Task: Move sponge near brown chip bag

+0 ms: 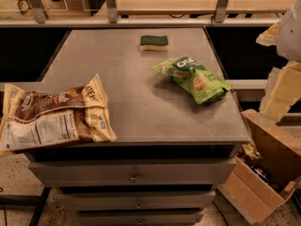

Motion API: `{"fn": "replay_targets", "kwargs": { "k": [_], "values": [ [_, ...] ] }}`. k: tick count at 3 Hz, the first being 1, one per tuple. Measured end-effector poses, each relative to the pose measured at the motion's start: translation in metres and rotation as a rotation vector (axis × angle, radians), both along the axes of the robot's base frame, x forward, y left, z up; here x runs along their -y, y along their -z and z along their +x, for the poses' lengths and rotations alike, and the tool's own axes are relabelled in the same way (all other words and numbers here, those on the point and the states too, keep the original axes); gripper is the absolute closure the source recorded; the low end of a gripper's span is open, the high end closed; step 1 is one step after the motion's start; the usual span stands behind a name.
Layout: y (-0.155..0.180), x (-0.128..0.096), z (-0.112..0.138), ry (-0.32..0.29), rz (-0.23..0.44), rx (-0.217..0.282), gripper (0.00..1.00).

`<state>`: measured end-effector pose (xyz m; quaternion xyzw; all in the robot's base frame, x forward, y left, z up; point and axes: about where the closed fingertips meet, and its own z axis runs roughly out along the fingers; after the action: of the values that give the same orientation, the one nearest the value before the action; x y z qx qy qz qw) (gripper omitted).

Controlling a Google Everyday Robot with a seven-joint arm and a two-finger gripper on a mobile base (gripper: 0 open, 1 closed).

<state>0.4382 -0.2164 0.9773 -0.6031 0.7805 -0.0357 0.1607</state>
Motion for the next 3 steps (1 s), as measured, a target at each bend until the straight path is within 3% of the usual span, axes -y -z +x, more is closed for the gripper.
{"fn": "replay_targets", "kwargs": {
  "k": [1, 2, 3],
  "values": [
    [0.0, 0.0, 0.0, 0.0, 0.0, 0.0, 0.0],
    [-0.003, -0.014, 0.023, -0.032, -0.017, 0.025, 0.0],
    [-0.008, -0.033, 0.074, -0.082, -0.035, 0.059, 0.0]
  ]
}}
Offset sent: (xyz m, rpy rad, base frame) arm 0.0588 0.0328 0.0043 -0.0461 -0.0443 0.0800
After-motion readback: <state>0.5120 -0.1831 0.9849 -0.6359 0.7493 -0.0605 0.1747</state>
